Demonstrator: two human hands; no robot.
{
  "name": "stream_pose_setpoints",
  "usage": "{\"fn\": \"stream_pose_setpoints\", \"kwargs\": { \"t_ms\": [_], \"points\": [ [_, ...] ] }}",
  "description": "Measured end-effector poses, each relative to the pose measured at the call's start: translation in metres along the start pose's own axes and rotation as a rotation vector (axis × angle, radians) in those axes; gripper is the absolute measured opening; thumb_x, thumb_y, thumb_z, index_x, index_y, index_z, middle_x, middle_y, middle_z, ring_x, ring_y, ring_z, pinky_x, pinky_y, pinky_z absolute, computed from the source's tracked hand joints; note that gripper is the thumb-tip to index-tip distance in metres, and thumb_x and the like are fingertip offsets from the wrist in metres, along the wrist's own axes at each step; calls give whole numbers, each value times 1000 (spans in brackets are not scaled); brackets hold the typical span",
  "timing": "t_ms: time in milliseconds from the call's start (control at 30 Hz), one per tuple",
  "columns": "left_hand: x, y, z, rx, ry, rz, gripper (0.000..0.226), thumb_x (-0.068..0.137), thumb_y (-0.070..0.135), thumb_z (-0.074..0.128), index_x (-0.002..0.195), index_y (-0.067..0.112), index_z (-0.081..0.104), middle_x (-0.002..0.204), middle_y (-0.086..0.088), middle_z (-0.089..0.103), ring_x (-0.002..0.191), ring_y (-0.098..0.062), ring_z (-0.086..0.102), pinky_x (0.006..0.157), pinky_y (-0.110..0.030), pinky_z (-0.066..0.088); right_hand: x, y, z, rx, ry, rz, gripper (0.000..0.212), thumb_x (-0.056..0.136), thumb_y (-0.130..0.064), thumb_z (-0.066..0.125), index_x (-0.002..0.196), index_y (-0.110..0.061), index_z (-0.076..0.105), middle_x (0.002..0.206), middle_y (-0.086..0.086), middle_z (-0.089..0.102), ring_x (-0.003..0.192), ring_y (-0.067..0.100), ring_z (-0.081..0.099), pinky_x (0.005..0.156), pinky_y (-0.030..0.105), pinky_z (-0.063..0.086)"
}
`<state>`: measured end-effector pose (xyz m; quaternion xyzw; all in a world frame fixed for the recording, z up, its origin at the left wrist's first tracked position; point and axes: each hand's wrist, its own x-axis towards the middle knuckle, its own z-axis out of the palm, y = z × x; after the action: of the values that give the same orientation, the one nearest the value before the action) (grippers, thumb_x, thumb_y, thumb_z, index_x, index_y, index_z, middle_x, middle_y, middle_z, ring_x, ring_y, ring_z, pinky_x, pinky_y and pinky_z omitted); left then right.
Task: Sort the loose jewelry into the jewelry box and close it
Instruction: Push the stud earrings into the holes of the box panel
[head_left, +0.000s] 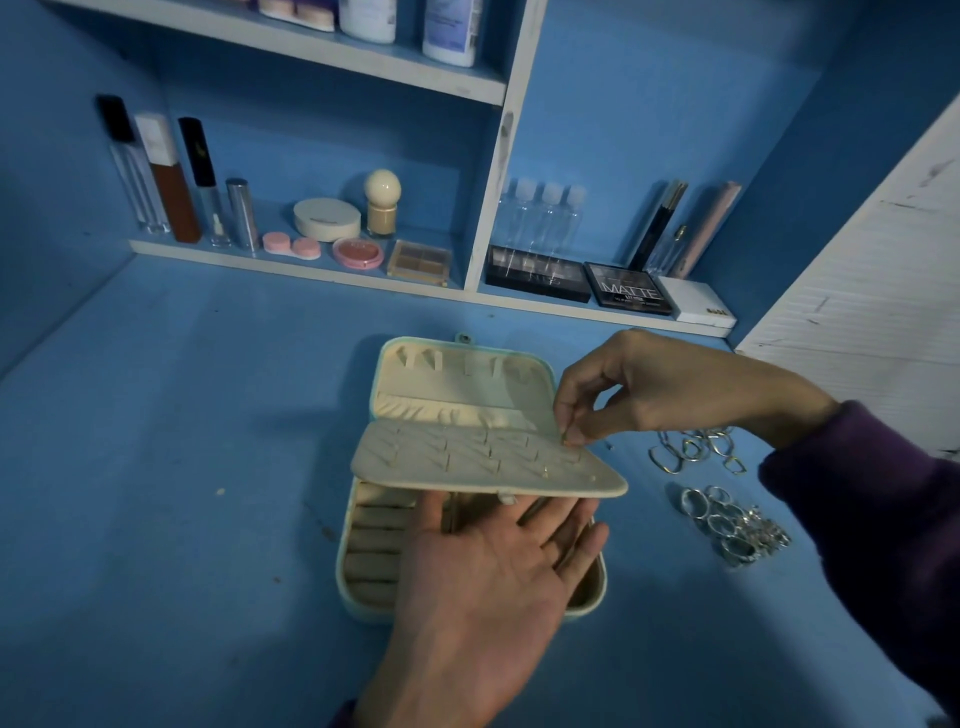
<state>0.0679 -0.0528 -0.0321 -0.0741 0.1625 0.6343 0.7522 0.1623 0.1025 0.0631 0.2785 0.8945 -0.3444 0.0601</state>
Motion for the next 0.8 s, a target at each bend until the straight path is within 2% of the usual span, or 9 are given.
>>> {"fn": "stream_pose_setpoints", "kwargs": {
  "t_ms": [333,800],
  "points": [
    [0,-1,-1,-12,-6,-2,70,89,56,32,122,3,63,123,-21,62,123,-35,50,103,-46,35,1,-10,-1,-77,-22,-7,10,79,-7,71,77,-16,72,72,-3,70,73,11,66,64,8,42],
    [-2,-1,0,-19,-19,8,69,90,56,32,112,3,69,121,-20,64,120,-34,51,101,-46,36,1,-17,3,-229,-38,-62,11,77,-7,69,78,-17,73,74,-11,69,75,2,64,72,12,49]
  ]
}}
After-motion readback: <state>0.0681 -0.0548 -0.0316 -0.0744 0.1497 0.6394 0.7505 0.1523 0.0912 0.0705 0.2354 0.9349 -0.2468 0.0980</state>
